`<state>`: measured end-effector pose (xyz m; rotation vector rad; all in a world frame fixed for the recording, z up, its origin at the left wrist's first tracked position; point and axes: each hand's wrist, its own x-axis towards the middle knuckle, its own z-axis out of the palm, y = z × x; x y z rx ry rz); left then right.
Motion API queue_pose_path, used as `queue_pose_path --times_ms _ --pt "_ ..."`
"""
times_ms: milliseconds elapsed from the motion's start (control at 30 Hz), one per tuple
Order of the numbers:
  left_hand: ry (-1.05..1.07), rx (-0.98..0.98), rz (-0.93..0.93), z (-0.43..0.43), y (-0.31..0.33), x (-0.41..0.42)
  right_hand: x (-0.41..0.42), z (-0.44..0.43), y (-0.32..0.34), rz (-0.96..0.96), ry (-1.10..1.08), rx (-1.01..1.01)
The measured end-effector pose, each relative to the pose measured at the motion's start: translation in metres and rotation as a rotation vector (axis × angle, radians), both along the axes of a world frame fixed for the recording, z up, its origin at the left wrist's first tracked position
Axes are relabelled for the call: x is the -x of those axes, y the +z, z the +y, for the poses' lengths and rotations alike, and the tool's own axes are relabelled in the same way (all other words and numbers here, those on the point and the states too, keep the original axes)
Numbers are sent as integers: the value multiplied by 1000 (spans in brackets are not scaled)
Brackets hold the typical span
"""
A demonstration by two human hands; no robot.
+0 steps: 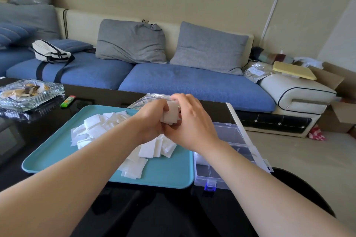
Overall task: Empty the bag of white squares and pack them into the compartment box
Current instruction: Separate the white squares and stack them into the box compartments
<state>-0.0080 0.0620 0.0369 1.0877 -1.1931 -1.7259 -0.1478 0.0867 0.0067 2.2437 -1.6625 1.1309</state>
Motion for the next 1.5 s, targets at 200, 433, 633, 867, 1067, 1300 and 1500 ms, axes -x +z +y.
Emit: queue_pose_path --times_ms 200,433,633,867,1067,1300,1500 --pt "-10 -25 28 -4 -1 2 10 -2 0 -6 74 -50" --pt "12 -29 14 -9 -5 2 11 -4 1 -99 116 -60" --pt "7 -59 13 -9 -3 2 9 -2 1 -139 167 -27" --pt "-6 -47 -32 -10 -5 2 13 -4 1 -128 223 -110" --pt "-97 6 -107 -11 -7 -1 12 -3 -1 -153 195 -161" --pt "-81 -33 -43 -9 -6 -1 15 0 1 -160 171 -143" --pt "-155 -3 -83 -12 -6 -4 14 -1 -1 -117 164 -186"
